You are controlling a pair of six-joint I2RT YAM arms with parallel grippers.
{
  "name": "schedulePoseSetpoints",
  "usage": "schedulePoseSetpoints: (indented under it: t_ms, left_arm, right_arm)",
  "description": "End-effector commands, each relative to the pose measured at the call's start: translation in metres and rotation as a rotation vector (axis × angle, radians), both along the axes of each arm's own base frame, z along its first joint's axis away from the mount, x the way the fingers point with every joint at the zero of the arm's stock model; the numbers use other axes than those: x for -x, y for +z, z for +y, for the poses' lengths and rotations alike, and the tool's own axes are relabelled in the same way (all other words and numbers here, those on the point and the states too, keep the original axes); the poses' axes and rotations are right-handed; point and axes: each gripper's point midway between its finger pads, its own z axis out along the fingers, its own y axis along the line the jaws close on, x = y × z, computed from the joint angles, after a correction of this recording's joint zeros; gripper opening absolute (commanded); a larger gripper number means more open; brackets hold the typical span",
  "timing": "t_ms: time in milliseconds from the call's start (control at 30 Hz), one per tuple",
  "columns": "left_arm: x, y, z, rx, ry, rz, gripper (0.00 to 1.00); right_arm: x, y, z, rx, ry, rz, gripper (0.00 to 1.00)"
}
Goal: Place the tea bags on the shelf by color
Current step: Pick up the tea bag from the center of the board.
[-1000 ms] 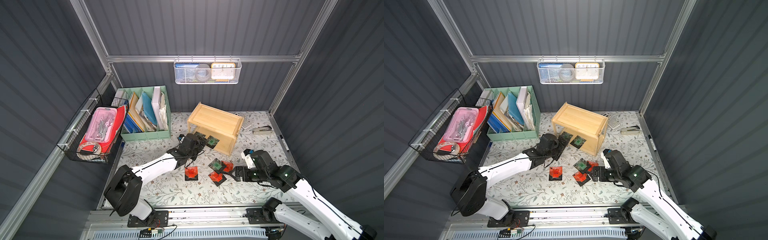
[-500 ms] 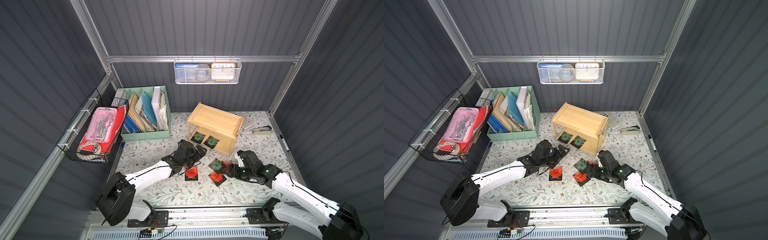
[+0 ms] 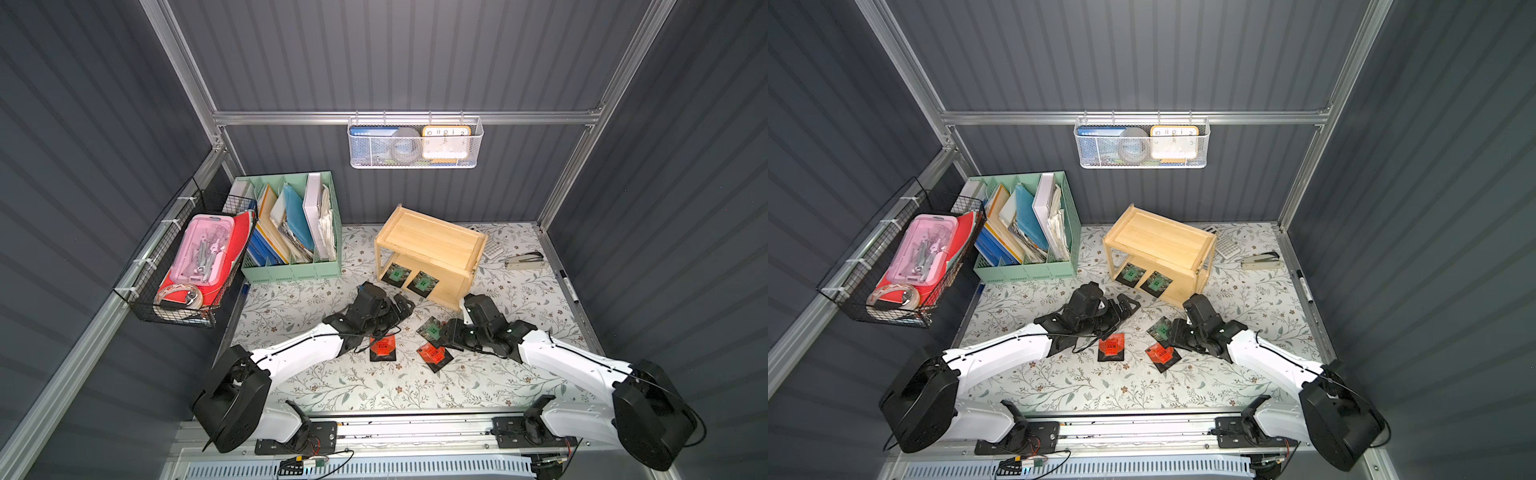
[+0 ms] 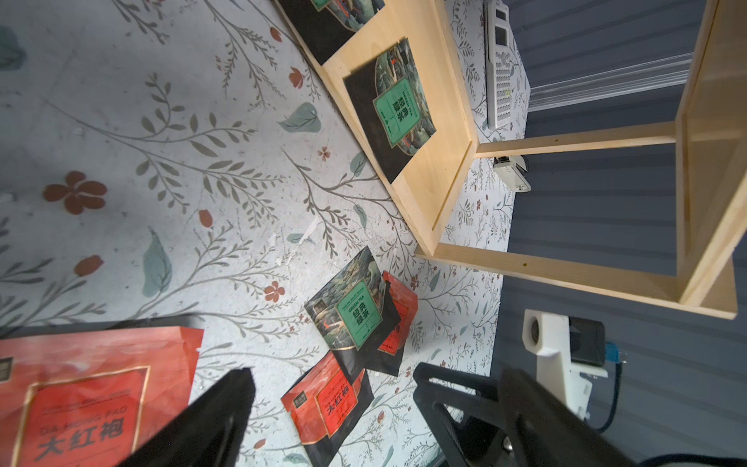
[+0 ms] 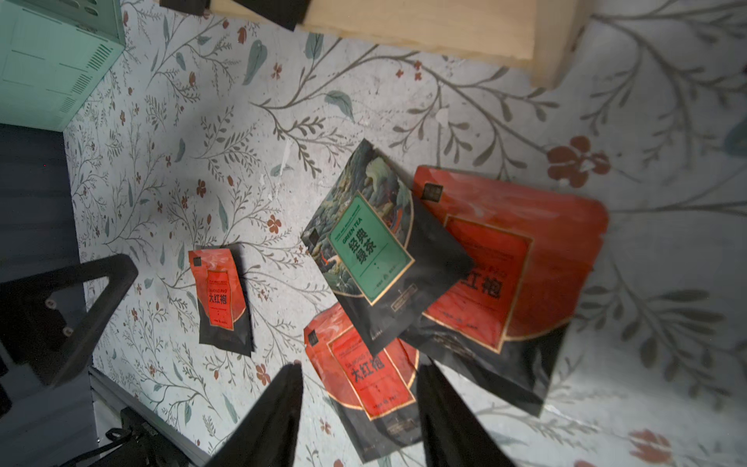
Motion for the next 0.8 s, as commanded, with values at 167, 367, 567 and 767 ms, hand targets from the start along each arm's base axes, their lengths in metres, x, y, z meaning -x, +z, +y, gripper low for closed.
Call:
schedulePoseSetpoints:
  t_ms: [167, 367, 567, 767]
  left_arm:
    - [-0.001, 0.004, 0.013, -0.02, -0.004, -0.023, 1.0]
    - [-0.001, 0.0, 0.013, -0.024, -0.018, -0.014, 1.0]
    - [-0.003, -0.003, 0.012, -0.027, -0.028, -0.009, 1.0]
    - [-0.005, -0.006, 0.01, -0.019, -0.037, -0.007, 1.0]
  right_arm:
    - [-0.029, -0.009, 0.008, 0.002, -0.034, -0.062, 0.48]
    - [-0.036, -0.022, 0.006, 0.032, -0.073, -0.039, 0.46]
    - [-0.036, -0.033, 0.005, 0.042, -0.096, -0.011, 0.46]
    - [-0.033, -0.044, 0.008, 0.024, -0.116, 0.045, 0.45]
